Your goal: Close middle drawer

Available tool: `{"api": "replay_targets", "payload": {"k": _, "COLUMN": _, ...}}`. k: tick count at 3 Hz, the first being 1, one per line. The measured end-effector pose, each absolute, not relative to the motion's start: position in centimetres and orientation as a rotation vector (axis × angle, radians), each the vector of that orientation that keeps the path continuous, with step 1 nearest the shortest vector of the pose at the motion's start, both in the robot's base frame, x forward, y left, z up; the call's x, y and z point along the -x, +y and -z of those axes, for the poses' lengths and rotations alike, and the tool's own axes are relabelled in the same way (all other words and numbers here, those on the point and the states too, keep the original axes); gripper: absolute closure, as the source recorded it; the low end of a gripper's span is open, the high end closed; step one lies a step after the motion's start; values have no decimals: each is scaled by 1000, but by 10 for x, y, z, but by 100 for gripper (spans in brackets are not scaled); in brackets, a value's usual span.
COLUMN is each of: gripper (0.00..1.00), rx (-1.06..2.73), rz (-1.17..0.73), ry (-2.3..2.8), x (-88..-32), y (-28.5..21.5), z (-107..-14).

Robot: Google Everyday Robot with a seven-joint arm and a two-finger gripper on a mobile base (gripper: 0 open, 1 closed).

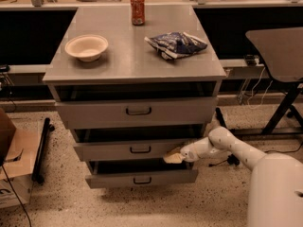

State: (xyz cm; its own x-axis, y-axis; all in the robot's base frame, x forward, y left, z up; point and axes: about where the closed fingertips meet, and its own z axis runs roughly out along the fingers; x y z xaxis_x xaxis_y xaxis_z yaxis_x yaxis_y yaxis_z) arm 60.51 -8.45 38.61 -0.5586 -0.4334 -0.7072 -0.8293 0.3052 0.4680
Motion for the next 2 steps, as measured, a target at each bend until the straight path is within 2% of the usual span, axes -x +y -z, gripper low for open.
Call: {"api": "replay_targets", "payload": {"k": 2, "gripper": 50, "rx": 1109, "rz": -1164, "ry": 2083, "x": -618, "y": -85, "z": -388}}
